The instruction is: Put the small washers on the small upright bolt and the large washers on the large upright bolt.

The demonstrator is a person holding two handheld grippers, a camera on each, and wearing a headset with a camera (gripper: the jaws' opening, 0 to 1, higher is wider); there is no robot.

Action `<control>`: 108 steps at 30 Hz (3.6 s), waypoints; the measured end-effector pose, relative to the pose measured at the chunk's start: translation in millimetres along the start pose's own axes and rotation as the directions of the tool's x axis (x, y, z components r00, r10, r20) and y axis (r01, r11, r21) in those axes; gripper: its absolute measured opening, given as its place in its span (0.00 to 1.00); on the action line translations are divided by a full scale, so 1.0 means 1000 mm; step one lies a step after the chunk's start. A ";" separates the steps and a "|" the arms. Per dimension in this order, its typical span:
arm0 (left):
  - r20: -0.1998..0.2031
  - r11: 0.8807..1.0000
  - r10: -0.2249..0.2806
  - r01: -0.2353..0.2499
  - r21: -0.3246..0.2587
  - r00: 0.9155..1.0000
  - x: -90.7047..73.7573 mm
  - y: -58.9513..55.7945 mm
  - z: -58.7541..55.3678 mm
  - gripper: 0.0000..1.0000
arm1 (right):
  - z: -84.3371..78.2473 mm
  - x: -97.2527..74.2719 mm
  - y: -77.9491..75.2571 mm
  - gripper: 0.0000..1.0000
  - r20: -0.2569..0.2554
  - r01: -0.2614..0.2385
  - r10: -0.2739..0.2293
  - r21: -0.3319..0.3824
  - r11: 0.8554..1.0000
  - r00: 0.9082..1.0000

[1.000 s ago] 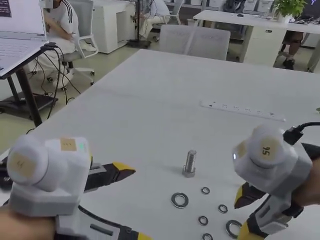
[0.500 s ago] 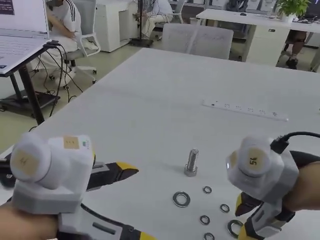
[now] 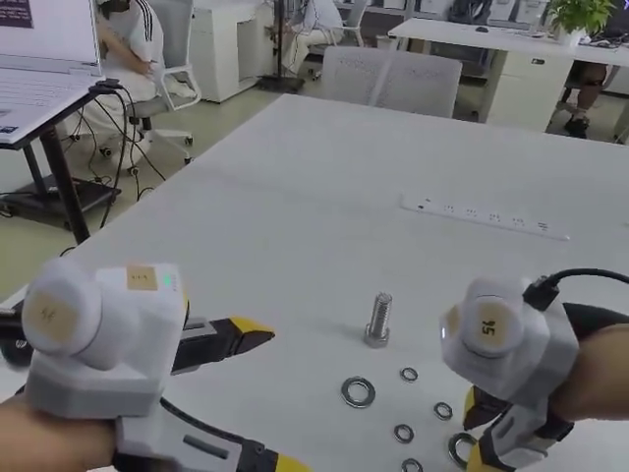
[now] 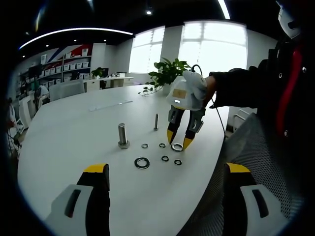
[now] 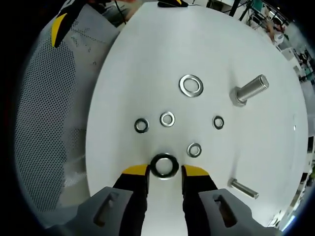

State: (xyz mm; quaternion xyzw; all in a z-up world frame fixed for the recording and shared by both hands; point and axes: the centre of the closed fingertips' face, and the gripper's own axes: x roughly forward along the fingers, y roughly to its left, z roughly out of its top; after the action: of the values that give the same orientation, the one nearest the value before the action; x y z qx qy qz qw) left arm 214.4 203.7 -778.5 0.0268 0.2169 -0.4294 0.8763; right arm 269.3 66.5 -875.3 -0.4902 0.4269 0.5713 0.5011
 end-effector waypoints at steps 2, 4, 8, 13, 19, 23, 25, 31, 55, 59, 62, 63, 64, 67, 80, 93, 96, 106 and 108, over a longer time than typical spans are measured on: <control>0.002 1.000 0.001 -0.001 -0.001 1.000 0.000 0.000 0.000 0.97 | 0.000 0.000 0.001 0.27 -0.004 0.001 -0.001 0.000 1.000 1.000; 0.002 1.000 0.002 -0.002 0.000 1.000 -0.001 0.000 0.000 0.96 | 0.000 0.000 0.001 0.26 -0.007 0.002 -0.002 0.003 1.000 1.000; 0.005 1.000 0.001 -0.001 0.000 1.000 -0.001 0.000 0.001 0.96 | -0.001 0.000 0.002 0.25 -0.015 0.002 -0.002 0.006 1.000 1.000; 0.007 1.000 0.001 -0.001 -0.001 1.000 -0.001 0.000 0.001 0.96 | -0.001 0.000 0.001 0.25 -0.026 0.002 -0.001 0.010 1.000 1.000; 0.013 1.000 0.003 -0.003 -0.005 1.000 -0.002 0.000 0.002 0.95 | -0.001 0.000 0.001 0.24 -0.037 0.002 -0.002 0.019 1.000 0.999; 0.018 1.000 0.000 0.000 -0.002 1.000 -0.001 0.000 0.002 0.95 | 0.000 0.001 0.001 0.23 -0.043 -0.003 0.003 0.013 1.000 0.999; 0.019 1.000 -0.005 0.005 0.003 1.000 -0.001 0.000 0.002 0.95 | 0.000 0.001 0.000 0.23 -0.044 0.000 0.000 0.010 1.000 0.999; 0.032 1.000 -0.006 0.006 -0.004 0.999 -0.002 0.001 0.003 0.94 | 0.001 -0.002 0.002 0.23 -0.049 -0.008 0.008 0.014 1.000 0.999; 0.039 1.000 -0.018 0.017 0.013 0.999 -0.001 0.002 0.003 0.93 | 0.023 -0.066 -0.005 0.23 -0.033 0.025 -0.026 -0.029 0.999 0.999; 0.042 1.000 -0.019 0.018 0.014 0.999 -0.001 0.003 0.004 0.93 | 0.031 -0.080 -0.008 0.23 -0.022 0.030 -0.031 -0.049 0.998 0.999; 0.044 1.000 -0.020 0.019 0.013 0.999 -0.001 0.003 0.004 0.93 | 0.038 -0.090 -0.009 0.23 -0.007 0.022 -0.023 -0.056 0.998 1.000; 0.044 1.000 -0.020 0.019 0.012 0.999 -0.001 0.003 0.004 0.93 | 0.040 -0.093 -0.010 0.23 -0.007 0.023 -0.024 -0.060 0.998 1.000; 0.044 1.000 -0.019 0.019 0.011 0.999 -0.002 0.003 0.003 0.93 | 0.042 -0.096 -0.011 0.23 -0.008 0.028 -0.029 -0.069 0.997 1.000; 0.046 1.000 -0.018 0.017 0.009 0.999 -0.002 0.004 0.003 0.93 | 0.047 -0.105 -0.014 0.23 -0.004 0.025 -0.025 -0.085 0.996 1.000; 0.052 1.000 -0.014 0.014 0.002 0.999 -0.004 0.007 0.001 0.93 | 0.064 -0.129 -0.034 0.23 -0.019 0.052 -0.055 -0.144 0.988 0.998; 0.050 1.000 -0.007 0.007 -0.011 0.999 -0.005 0.010 -0.002 0.93 | 0.085 -0.144 -0.060 0.23 -0.038 0.062 -0.072 -0.208 0.976 0.997; 0.051 1.000 -0.003 0.004 -0.015 0.999 -0.005 0.011 -0.002 0.93 | 0.090 -0.146 -0.068 0.23 -0.039 0.063 -0.073 -0.216 0.974 0.997; 0.045 1.000 0.001 0.000 -0.023 0.999 -0.005 0.013 -0.006 0.93 | 0.103 -0.129 -0.089 0.23 -0.026 0.066 -0.073 -0.209 0.976 0.997; 0.044 1.000 0.003 -0.002 -0.023 0.999 -0.005 0.014 -0.006 0.93 | 0.104 -0.125 -0.089 0.23 -0.022 0.058 -0.064 -0.200 0.978 0.998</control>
State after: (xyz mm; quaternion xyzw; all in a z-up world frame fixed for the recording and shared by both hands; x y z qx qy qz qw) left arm 220.0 217.5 -784.0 0.0076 0.2026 -0.4263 0.8816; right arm 345.5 160.7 -735.3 -0.5590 0.3594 0.5884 0.4605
